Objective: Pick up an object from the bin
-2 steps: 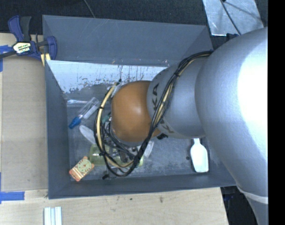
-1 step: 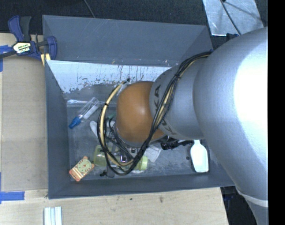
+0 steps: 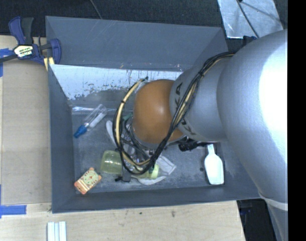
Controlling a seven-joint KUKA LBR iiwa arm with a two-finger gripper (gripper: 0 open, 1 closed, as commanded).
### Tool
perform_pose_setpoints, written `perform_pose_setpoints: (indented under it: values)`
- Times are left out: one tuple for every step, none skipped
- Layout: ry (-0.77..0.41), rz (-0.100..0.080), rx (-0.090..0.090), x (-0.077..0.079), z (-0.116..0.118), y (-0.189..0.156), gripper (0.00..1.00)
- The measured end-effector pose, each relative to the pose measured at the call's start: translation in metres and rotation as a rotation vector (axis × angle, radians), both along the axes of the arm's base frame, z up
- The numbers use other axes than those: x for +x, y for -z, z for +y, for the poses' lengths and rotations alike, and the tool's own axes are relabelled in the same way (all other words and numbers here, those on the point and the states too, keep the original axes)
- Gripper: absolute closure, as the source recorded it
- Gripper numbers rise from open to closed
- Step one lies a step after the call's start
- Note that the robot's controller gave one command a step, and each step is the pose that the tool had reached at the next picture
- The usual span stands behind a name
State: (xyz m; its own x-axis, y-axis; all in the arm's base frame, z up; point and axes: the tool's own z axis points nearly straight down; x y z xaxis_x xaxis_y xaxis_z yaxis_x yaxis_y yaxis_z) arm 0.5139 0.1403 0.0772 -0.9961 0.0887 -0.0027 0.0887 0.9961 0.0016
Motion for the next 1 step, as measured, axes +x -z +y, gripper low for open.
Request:
perform_pose_setpoints:
  values:
    - [-0.209, -0.009, 0.001, -0.0222, -0.0599, 0.0048, 1.0]
